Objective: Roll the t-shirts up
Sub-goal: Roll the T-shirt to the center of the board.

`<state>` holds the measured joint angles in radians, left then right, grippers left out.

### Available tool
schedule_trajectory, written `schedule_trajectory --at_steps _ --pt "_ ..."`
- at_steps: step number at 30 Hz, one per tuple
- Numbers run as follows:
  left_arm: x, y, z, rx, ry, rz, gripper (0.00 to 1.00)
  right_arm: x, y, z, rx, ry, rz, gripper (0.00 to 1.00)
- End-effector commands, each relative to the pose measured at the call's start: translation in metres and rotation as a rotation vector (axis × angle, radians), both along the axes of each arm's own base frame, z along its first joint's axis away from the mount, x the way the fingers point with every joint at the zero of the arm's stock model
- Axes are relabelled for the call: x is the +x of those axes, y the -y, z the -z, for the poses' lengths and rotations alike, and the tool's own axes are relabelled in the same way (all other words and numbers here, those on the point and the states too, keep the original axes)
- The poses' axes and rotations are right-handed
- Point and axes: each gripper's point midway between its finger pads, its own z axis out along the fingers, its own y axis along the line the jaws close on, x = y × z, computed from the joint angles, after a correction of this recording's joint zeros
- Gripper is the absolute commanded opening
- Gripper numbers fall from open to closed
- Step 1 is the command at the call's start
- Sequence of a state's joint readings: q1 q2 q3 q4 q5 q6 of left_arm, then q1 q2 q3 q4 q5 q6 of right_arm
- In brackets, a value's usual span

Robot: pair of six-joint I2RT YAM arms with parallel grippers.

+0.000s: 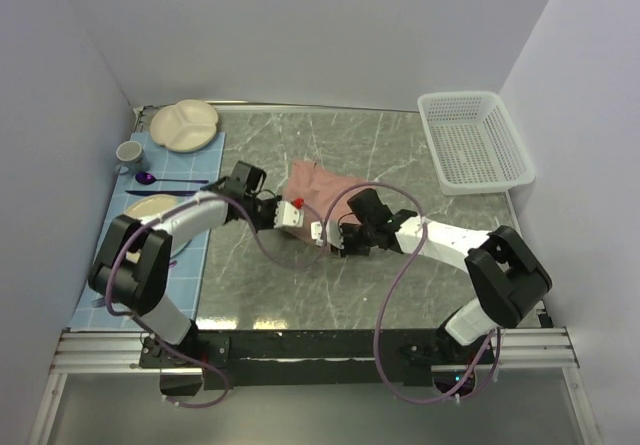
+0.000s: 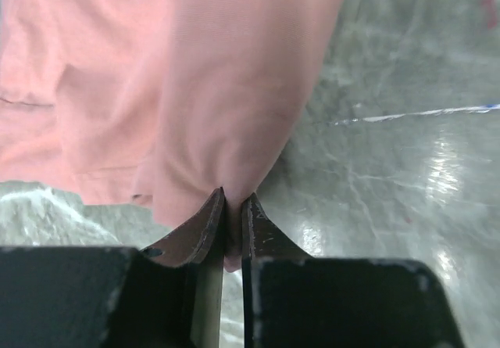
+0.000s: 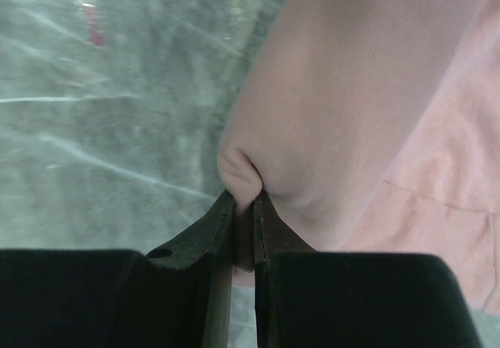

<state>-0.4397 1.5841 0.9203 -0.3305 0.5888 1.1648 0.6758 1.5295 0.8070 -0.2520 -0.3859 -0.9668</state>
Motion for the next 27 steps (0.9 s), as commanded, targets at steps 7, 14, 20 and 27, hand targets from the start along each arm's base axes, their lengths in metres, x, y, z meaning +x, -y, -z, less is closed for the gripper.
schedule_trajectory --at_steps 7,14,20,27 --pt "-0.094 -0.006 -0.036 0.019 -0.607 0.158 0.07 -0.058 -0.011 -0.047 0.149 -0.344 0.044 0.09" --pt "-0.107 0.008 -0.042 0.037 -0.786 0.180 0.07 -0.085 0.001 -0.047 0.155 -0.599 0.111 0.09" --pt "-0.091 0.013 -0.010 0.081 -0.856 0.117 0.08 -0.067 0.013 -0.038 0.147 -0.770 0.181 0.11" --pt "-0.048 0.023 0.011 0.059 -0.852 0.012 0.08 -0.046 0.021 -0.022 0.135 -0.806 0.226 0.11"
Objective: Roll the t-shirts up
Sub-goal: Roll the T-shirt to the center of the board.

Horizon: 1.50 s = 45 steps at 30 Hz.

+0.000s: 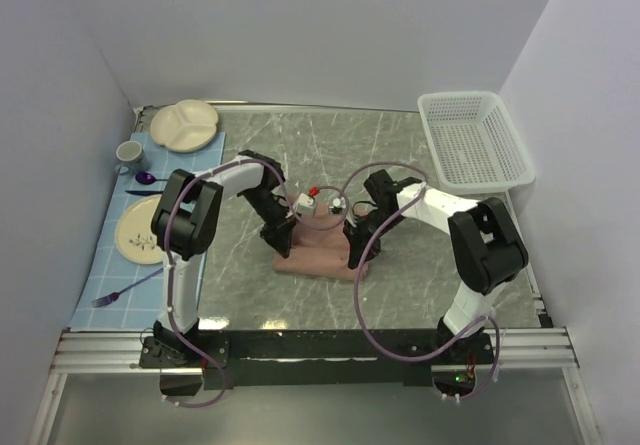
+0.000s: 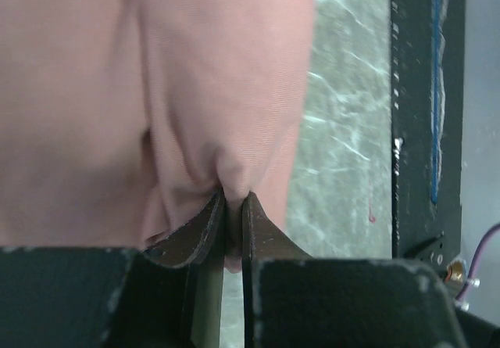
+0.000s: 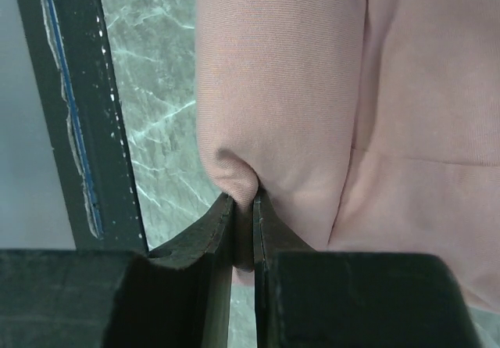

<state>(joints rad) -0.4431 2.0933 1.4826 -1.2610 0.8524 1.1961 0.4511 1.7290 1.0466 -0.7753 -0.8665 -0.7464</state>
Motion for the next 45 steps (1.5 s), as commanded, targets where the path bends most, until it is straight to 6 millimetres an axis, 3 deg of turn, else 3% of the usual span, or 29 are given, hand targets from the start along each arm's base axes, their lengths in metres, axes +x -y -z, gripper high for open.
schedule_trajectory --at_steps 1,9,11,17,18,20,21,23,24,25,26,27,28,29,30,32,36,41,45 --pt "0.035 0.014 -0.002 -0.040 0.049 -0.081 0.08 0.006 0.004 0.000 0.002 -0.026 0.012 0.11" --pt "0.035 0.003 0.027 0.045 0.011 -0.080 0.08 0.017 0.012 0.018 -0.048 -0.035 0.084 0.15" --pt "0.034 0.003 0.029 0.042 0.001 -0.085 0.08 0.025 0.014 0.013 -0.043 -0.022 0.118 0.25" --pt "0.038 0.011 0.020 0.020 -0.042 -0.099 0.08 0.060 0.038 -0.049 0.051 0.202 0.248 0.50" --pt "0.036 0.011 0.021 0.026 -0.058 -0.098 0.08 0.056 0.044 -0.047 0.033 0.234 0.256 0.52" --pt "0.038 0.012 0.020 0.028 -0.065 -0.096 0.08 0.059 0.049 -0.068 0.060 0.388 0.272 0.56" --pt "0.038 0.012 0.022 0.032 -0.076 -0.097 0.09 0.050 0.055 -0.056 0.032 0.402 0.280 0.57" --pt "0.039 0.014 0.019 0.030 -0.090 -0.098 0.09 0.046 0.053 -0.070 0.062 0.567 0.250 0.70" --pt "0.038 0.014 0.021 0.030 -0.104 -0.098 0.09 0.033 0.055 -0.052 0.040 0.586 0.229 0.71" --pt "0.037 0.015 0.019 0.031 -0.116 -0.098 0.09 0.032 0.058 -0.060 0.037 0.706 0.211 0.73" --pt "0.037 0.016 0.019 0.024 -0.125 -0.101 0.09 0.027 0.048 -0.062 0.065 0.787 0.153 0.74" --pt "0.036 0.016 0.019 0.024 -0.133 -0.102 0.09 0.013 0.049 -0.042 0.049 0.803 0.108 0.75" --pt "0.036 0.017 0.019 0.021 -0.137 -0.106 0.09 0.013 0.049 -0.048 0.041 0.921 0.078 0.79" --pt "0.036 0.018 0.018 0.020 -0.144 -0.110 0.09 0.008 0.034 -0.053 0.088 1.009 0.026 0.87" --pt "0.036 0.019 0.019 0.022 -0.143 -0.109 0.09 -0.002 0.033 -0.045 0.104 1.056 -0.004 1.00" --pt "0.038 0.020 0.019 0.023 -0.133 -0.114 0.09 -0.005 0.022 -0.050 0.137 1.190 -0.079 1.00" --pt "0.038 0.019 0.020 0.027 -0.120 -0.125 0.09 -0.010 0.012 -0.046 0.154 1.248 -0.157 0.98" --pt "0.035 0.020 0.020 0.030 -0.131 -0.141 0.10 -0.012 0.000 -0.041 0.160 1.229 -0.218 0.85" --pt "0.037 0.020 0.021 0.032 -0.119 -0.150 0.10 -0.018 0.000 -0.029 0.135 1.186 -0.273 0.69"
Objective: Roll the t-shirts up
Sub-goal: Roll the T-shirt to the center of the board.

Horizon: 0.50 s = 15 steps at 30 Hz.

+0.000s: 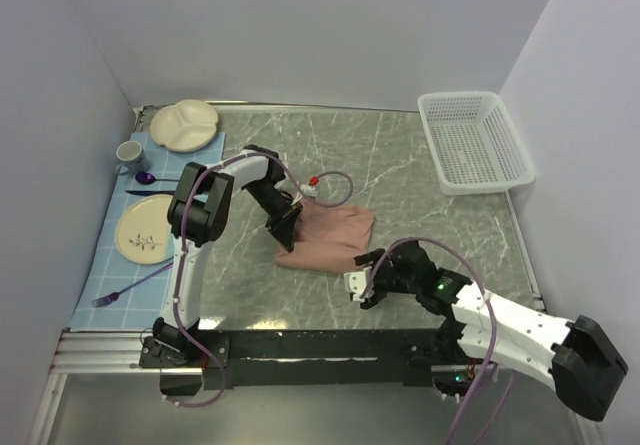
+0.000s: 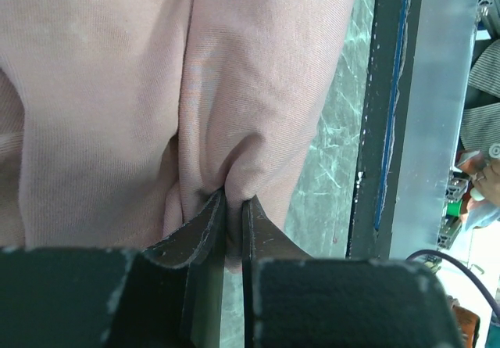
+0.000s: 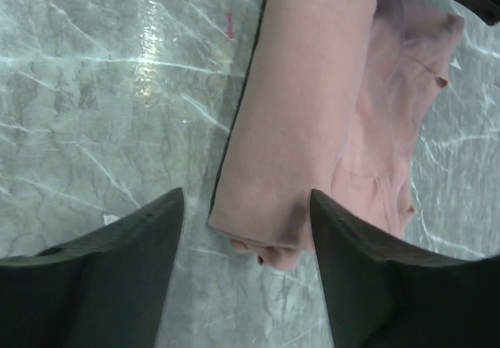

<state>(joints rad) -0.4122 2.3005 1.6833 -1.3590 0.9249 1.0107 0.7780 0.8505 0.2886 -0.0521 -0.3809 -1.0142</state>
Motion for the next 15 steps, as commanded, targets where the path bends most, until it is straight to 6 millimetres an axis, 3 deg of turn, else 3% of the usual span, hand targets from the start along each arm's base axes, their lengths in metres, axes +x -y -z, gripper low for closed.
schedule_trajectory --at_steps 1,6,15 --pt "0.016 0.008 0.011 -0.034 0.120 0.016 0.10 0.007 -0.010 -0.017 0.018 0.070 -0.039 0.69" --pt "0.016 0.007 0.013 -0.020 0.106 0.014 0.10 -0.005 -0.007 -0.022 0.063 0.138 -0.087 0.71" --pt "0.017 0.012 0.011 -0.025 0.066 -0.011 0.10 -0.017 -0.002 0.002 -0.035 0.035 -0.129 0.65"
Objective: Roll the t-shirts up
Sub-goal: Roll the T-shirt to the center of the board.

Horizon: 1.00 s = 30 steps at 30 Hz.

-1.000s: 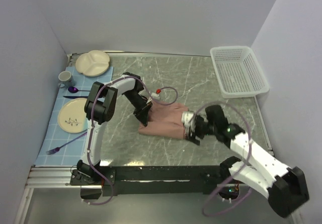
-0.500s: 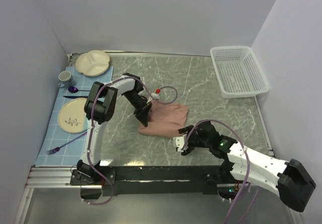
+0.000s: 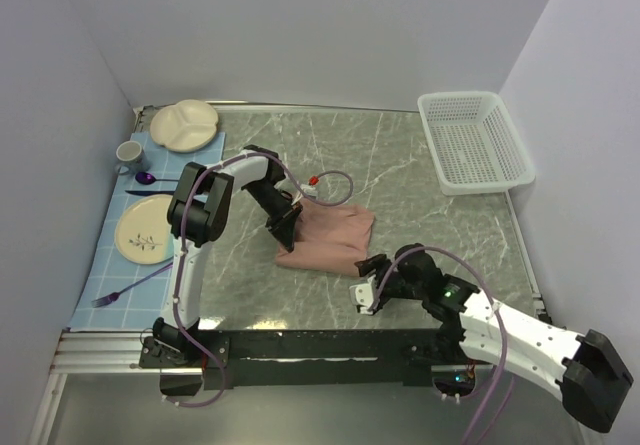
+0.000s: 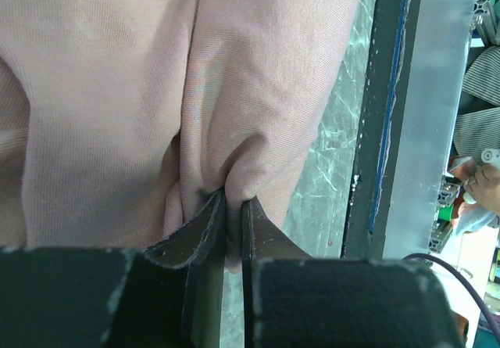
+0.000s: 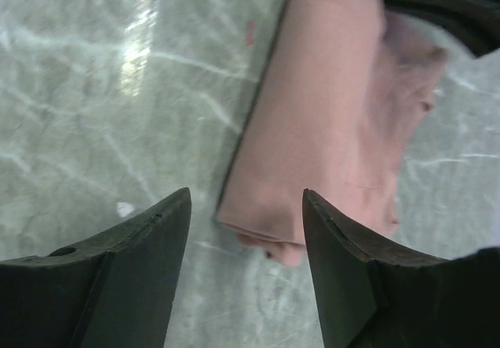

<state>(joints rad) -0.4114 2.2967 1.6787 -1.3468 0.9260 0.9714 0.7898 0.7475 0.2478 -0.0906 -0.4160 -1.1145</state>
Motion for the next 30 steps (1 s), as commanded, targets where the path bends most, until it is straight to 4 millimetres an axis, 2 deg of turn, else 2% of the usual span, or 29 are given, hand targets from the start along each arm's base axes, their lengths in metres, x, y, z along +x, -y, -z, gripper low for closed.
schedule_trajectory --at_steps 1,5,9,16,22,28,30 --pt "0.017 0.012 0.011 -0.037 0.078 0.007 0.10 -0.003 -0.004 0.007 -0.048 -0.046 -0.027 0.65" --pt "0.019 0.013 0.012 -0.041 0.083 0.005 0.10 0.008 0.002 0.025 -0.109 -0.056 0.030 0.69" --pt "0.018 0.012 0.013 -0.038 0.078 0.005 0.10 0.018 0.006 0.029 -0.112 -0.035 0.091 0.73" --pt "0.017 0.012 0.017 -0.028 0.056 0.009 0.10 0.029 0.003 0.015 -0.040 -0.009 0.158 0.73" --pt "0.019 0.012 0.019 -0.017 0.057 0.017 0.10 0.034 0.006 0.016 -0.041 -0.027 0.210 0.73" --pt "0.019 0.012 0.020 -0.014 0.035 0.030 0.10 0.031 0.009 0.031 -0.123 -0.087 0.207 0.73" --pt "0.019 0.011 0.023 -0.007 0.029 0.035 0.10 0.032 0.014 0.043 -0.174 -0.109 0.222 0.73"
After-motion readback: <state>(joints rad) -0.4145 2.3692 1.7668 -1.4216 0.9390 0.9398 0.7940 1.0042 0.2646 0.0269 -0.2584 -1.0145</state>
